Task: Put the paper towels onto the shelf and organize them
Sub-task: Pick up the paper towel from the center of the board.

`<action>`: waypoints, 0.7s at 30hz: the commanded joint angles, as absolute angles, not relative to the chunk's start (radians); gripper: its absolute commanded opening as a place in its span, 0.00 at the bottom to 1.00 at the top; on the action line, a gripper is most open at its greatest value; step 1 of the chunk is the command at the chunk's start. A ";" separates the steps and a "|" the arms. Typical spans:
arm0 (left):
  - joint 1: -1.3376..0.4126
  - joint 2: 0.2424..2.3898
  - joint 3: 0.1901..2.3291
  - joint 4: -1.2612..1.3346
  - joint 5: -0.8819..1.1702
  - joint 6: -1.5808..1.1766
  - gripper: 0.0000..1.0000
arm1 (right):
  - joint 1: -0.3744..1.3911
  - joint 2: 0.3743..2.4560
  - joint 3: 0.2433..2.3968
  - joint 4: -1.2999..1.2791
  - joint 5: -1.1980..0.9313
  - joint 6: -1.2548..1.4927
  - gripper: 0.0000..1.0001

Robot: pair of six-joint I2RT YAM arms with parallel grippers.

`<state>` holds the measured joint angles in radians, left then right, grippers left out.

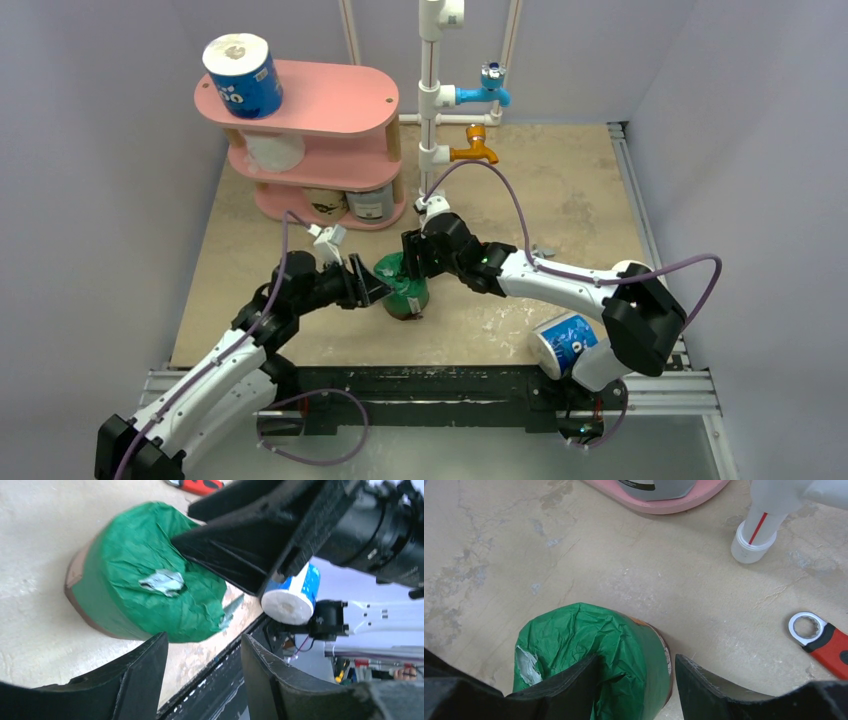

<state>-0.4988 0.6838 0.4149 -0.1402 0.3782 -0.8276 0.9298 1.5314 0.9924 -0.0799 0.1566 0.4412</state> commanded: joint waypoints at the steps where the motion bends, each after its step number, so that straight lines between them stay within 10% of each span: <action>1: -0.568 0.661 0.421 -0.165 0.345 -0.752 0.54 | 0.926 1.516 0.985 -0.078 0.149 0.449 0.56; 21: -0.640 0.823 0.508 -0.213 0.093 -0.758 0.58 | 0.927 1.511 0.973 -0.085 0.138 0.463 0.58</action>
